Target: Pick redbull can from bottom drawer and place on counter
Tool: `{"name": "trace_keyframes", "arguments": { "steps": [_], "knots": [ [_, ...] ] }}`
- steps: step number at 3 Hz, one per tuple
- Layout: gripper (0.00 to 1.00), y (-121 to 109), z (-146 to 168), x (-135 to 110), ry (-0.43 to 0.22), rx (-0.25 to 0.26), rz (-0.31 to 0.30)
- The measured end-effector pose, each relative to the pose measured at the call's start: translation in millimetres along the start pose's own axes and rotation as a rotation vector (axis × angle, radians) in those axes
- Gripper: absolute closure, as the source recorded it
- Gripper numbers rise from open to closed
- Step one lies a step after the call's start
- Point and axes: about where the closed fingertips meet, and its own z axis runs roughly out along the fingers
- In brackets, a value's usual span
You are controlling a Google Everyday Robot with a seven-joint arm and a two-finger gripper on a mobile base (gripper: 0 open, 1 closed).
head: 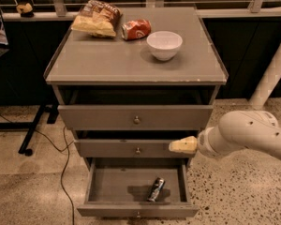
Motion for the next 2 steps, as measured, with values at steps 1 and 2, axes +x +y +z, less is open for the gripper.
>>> {"name": "trace_keyframes", "arguments": {
  "steps": [1, 2],
  "knots": [
    [0.0, 2, 26, -12, 0.008, -0.012, 0.03],
    [0.0, 12, 56, -12, 0.055, -0.003, 0.024]
  ]
}}
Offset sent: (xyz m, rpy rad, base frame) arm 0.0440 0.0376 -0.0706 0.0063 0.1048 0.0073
